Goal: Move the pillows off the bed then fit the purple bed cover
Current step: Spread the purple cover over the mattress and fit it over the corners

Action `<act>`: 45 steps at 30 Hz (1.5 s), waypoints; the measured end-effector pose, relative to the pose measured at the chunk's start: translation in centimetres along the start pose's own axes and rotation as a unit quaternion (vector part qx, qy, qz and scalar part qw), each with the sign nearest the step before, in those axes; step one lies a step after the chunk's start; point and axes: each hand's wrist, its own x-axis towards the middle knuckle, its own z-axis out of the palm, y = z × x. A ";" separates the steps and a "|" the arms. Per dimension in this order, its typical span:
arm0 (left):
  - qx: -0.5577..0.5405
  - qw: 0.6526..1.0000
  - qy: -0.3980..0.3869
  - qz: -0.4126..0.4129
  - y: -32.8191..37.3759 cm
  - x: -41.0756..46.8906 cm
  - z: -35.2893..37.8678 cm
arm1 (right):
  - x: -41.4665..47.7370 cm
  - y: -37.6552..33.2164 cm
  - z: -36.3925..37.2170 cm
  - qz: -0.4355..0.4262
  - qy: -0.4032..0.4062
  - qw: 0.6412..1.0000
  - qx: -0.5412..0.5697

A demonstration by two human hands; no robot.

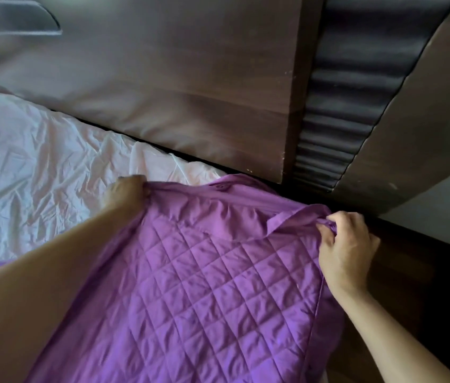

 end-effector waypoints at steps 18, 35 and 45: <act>-0.114 0.989 0.065 0.062 2.5 3.8 0.8 | 1.3 0.0 0.5 0.046 0.035 0.994 0.096; 0.030 0.976 -0.124 0.178 9.4 -6.5 6.7 | -2.6 1.1 0.9 0.005 -0.143 0.988 -0.065; 0.016 0.974 -0.110 0.199 9.1 -19.9 8.5 | -9.6 2.0 -3.0 -0.095 -0.206 0.961 -0.158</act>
